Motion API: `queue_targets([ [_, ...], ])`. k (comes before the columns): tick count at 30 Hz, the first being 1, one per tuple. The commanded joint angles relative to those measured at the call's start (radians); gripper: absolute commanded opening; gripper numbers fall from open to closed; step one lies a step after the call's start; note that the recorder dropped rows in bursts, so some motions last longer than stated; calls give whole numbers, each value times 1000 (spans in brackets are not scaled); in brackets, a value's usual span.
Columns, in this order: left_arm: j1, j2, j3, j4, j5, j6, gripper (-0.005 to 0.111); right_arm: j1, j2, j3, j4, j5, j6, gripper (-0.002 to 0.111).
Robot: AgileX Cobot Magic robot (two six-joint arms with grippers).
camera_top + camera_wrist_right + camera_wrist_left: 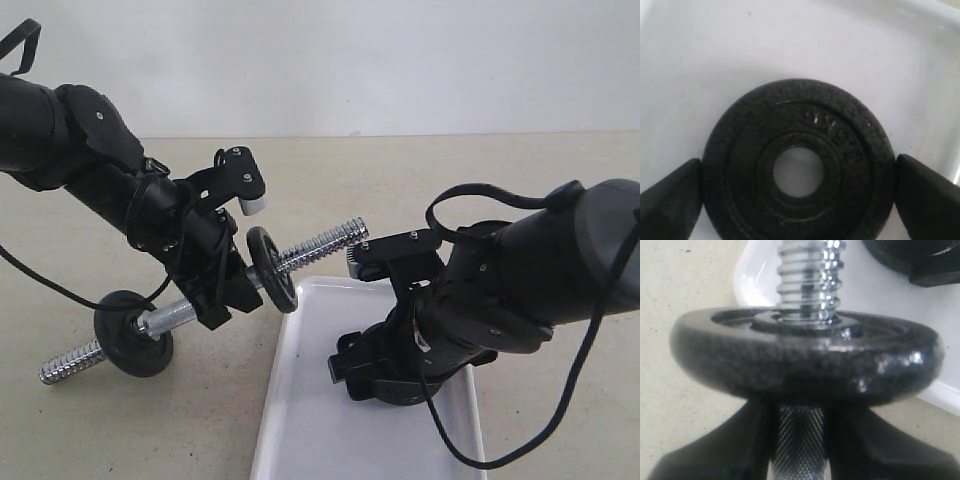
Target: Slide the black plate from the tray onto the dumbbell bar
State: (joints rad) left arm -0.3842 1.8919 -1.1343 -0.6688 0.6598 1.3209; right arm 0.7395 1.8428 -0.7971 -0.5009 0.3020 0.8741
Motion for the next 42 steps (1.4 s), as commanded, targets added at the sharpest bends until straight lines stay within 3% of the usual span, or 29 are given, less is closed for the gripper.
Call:
queue_targets([
  [1,-5,-44,-17,-67,10,-6,4,-2,50,37,47,83,6,0],
  [11,-5,-44,-17,-67,14,-6,4,-2,36,37,47,67,-26,0],
  [33,-5,-69,-17,-10,26,-26,4,-73,-391,37,78,106,-270,0],
  [42,-5,-69,-17,-1,28,-26,4,-73,-526,22,394,87,-608,0],
])
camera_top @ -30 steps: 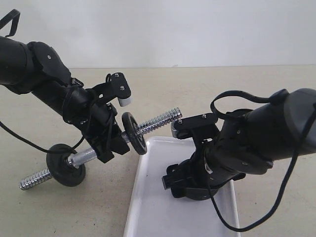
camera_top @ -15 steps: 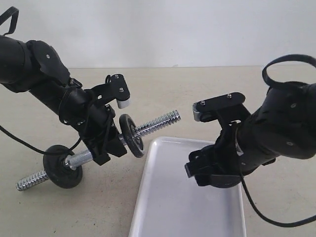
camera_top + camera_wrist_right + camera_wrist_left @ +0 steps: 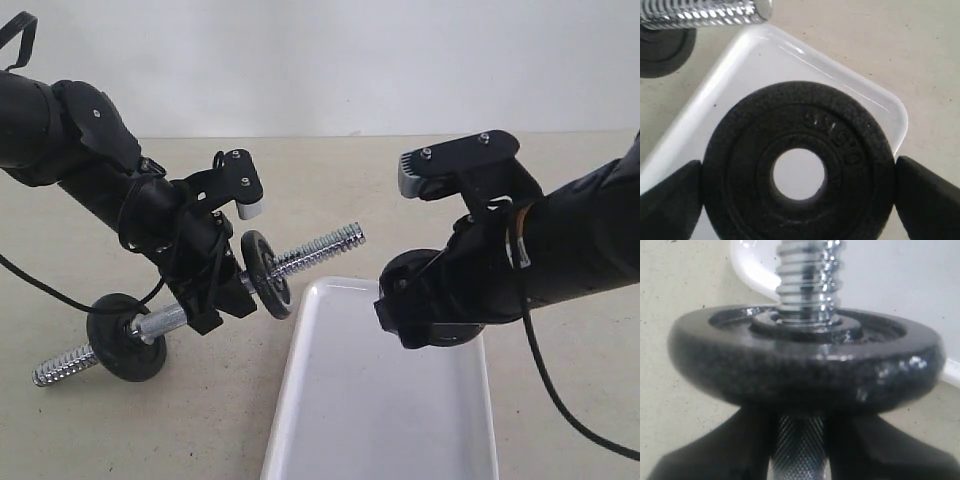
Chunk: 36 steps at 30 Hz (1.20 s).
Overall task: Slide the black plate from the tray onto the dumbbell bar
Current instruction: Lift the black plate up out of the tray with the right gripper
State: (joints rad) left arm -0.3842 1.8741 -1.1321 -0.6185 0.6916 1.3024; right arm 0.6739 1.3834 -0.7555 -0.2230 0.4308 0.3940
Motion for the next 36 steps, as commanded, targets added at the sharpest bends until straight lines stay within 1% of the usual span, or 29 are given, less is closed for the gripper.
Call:
queue_targets([
  [1,-5,-51,-19,-51,-3,-7,4,-7,-77,-27,136,-44,-141,0],
  [6,-5,-51,-19,-51,-3,-12,4,-7,-123,-88,141,-46,-150,0],
  [11,-5,-51,-19,-51,-3,-12,4,-7,-125,-201,152,-61,-165,0],
  [17,-5,-51,-19,-54,-3,-17,4,-7,-125,-322,285,-149,-170,0],
  [22,-5,-51,-19,-54,-3,-22,4,-7,-125,-340,424,-279,-170,0],
  [23,-5,-51,-19,-54,-3,-22,4,-7,-125,-340,428,-290,-170,0],
  [29,-5,-51,-19,-54,0,-22,4,-7,-118,-338,449,-266,-168,0],
  [32,-5,-51,-19,-54,9,-22,4,-42,-102,-338,449,-228,-168,0],
  [36,-5,-51,-19,-54,13,-22,4,-144,-63,-338,480,-130,-178,0],
])
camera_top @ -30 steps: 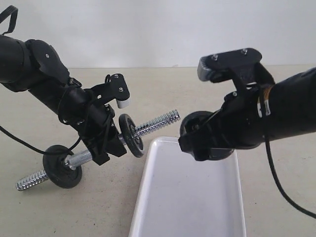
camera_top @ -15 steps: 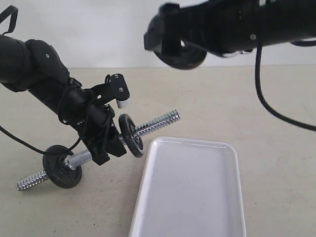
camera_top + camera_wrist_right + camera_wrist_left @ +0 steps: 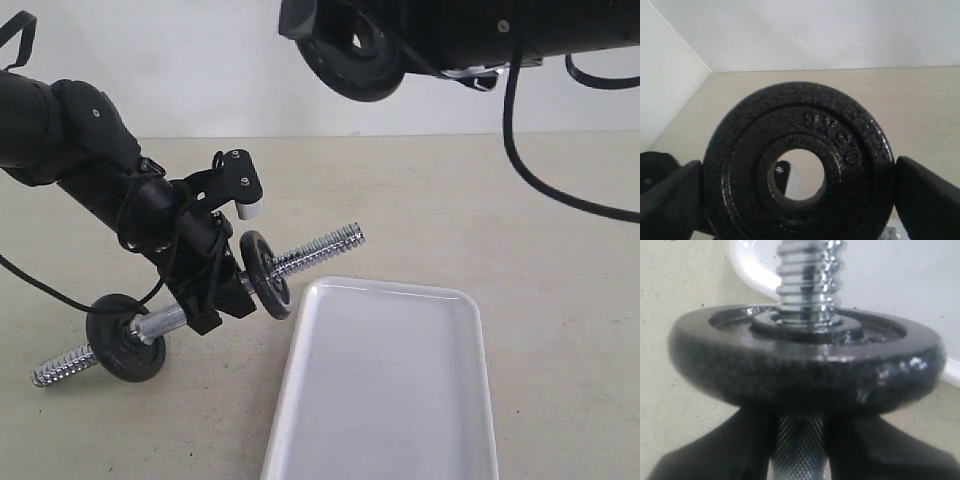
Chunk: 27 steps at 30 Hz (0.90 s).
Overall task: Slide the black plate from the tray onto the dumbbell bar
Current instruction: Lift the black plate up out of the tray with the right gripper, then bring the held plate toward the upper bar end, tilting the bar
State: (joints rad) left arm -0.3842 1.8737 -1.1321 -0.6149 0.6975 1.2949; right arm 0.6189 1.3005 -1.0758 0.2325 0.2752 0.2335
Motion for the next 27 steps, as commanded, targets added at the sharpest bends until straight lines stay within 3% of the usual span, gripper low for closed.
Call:
queue_targets([
  [1,-5,-51,-19,-58,7,-15,4,-109,30,-18,46,45,-36,0],
  [4,-5,-51,-19,-58,7,-15,4,-183,48,-18,225,101,-234,0],
  [7,-5,-51,-19,-58,7,-15,4,-274,57,-18,526,169,-529,0],
  [12,-5,-51,-19,-58,7,-15,4,-447,104,-18,1002,508,-959,0],
  [17,-5,-51,-19,-58,7,-15,4,-519,159,-18,1007,638,-1012,0],
  [27,-5,-51,-19,-60,11,-15,4,-521,326,-18,1072,843,-1170,0],
])
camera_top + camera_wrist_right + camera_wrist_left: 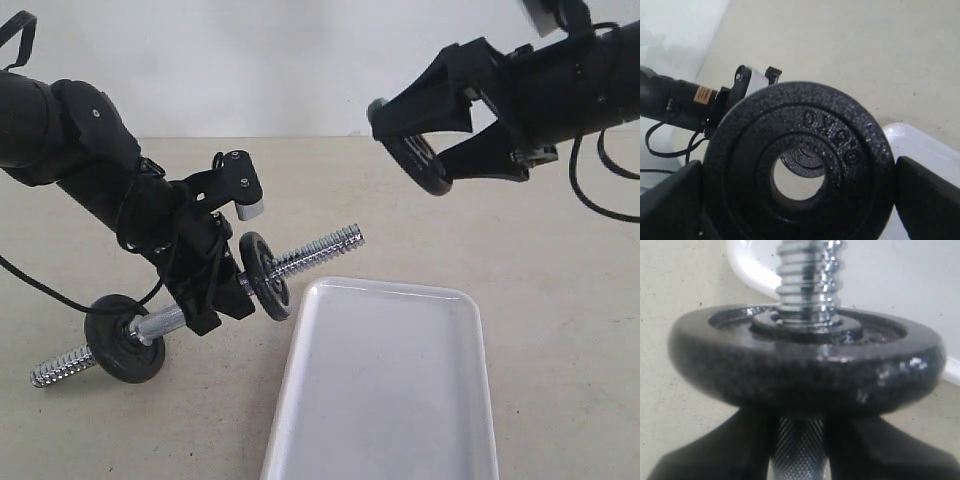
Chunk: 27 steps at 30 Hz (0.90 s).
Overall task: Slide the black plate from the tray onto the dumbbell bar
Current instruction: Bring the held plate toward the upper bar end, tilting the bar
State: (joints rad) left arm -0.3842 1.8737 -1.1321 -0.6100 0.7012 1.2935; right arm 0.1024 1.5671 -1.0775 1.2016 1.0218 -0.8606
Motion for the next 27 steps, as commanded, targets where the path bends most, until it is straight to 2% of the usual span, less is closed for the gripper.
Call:
queue_targets([
  [1,-5,-51,-19,-65,9,-13,4,-4,80,-16,125,124,-102,0],
  [9,-5,-60,-19,-112,32,17,4,-4,209,-16,248,175,-217,0],
  [19,-5,-93,-19,-116,42,32,4,-6,259,-38,297,197,-283,0],
  [27,-5,-93,-19,-121,51,32,4,-73,259,-43,317,199,-283,0],
])
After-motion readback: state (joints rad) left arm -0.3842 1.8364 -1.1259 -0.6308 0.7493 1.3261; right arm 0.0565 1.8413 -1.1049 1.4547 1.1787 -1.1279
